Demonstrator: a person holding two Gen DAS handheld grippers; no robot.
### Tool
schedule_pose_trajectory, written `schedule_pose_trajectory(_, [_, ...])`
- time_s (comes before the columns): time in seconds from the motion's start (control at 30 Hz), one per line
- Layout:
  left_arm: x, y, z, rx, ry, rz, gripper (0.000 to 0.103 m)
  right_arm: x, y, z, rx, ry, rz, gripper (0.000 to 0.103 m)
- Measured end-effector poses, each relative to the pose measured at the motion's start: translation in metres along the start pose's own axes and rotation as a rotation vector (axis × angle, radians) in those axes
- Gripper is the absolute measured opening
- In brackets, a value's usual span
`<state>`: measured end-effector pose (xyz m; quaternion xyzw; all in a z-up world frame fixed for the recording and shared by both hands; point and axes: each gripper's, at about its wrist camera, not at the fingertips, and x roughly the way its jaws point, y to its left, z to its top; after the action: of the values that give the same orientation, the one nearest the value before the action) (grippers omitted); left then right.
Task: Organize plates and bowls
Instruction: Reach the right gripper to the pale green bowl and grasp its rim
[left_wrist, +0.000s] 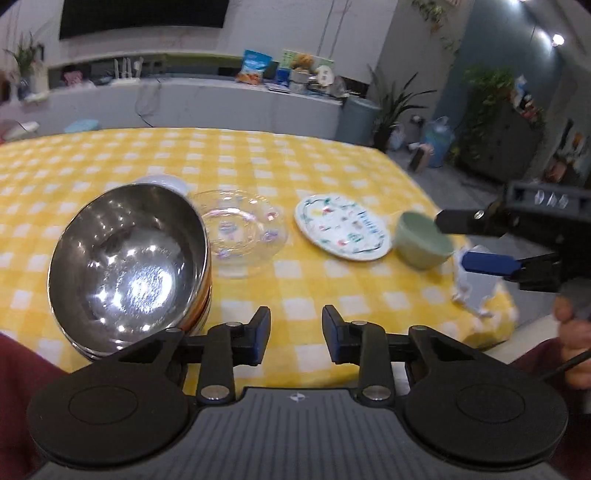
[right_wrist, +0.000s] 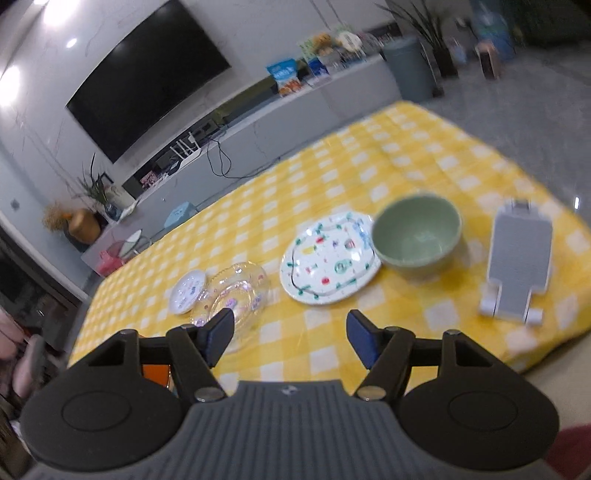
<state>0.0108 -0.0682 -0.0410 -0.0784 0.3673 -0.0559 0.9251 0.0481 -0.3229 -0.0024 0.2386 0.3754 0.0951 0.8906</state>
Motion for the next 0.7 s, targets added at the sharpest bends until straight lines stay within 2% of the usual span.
schedule_pose_trajectory(0.07, [0.005, -0.006, -0.005, 0.044, 0.012, 0.03, 0.038, 0.008, -0.009, -0.003, 0.04, 0.023, -0.003, 0.067])
schedule_pose_trajectory(0.2, [0.02, -0.012, -0.01, 0.067, 0.062, 0.049, 0.038, 0.015, -0.011, -0.006, 0.055, 0.036, 0.001, 0.067])
schedule_pose_trajectory(0.3, [0.017, -0.018, -0.01, 0.096, 0.013, 0.08, 0.038, 0.013, -0.011, -0.006, 0.052, 0.031, 0.011, 0.067])
schedule_pose_trajectory(0.5, [0.011, -0.02, 0.009, 0.046, -0.033, 0.056, 0.038, 0.011, -0.019, -0.004, 0.106, 0.01, 0.053, 0.067])
schedule_pose_trajectory(0.7, [0.007, -0.024, 0.027, 0.047, -0.032, 0.033, 0.04, -0.003, -0.031, 0.006, 0.176, -0.083, 0.065, 0.067])
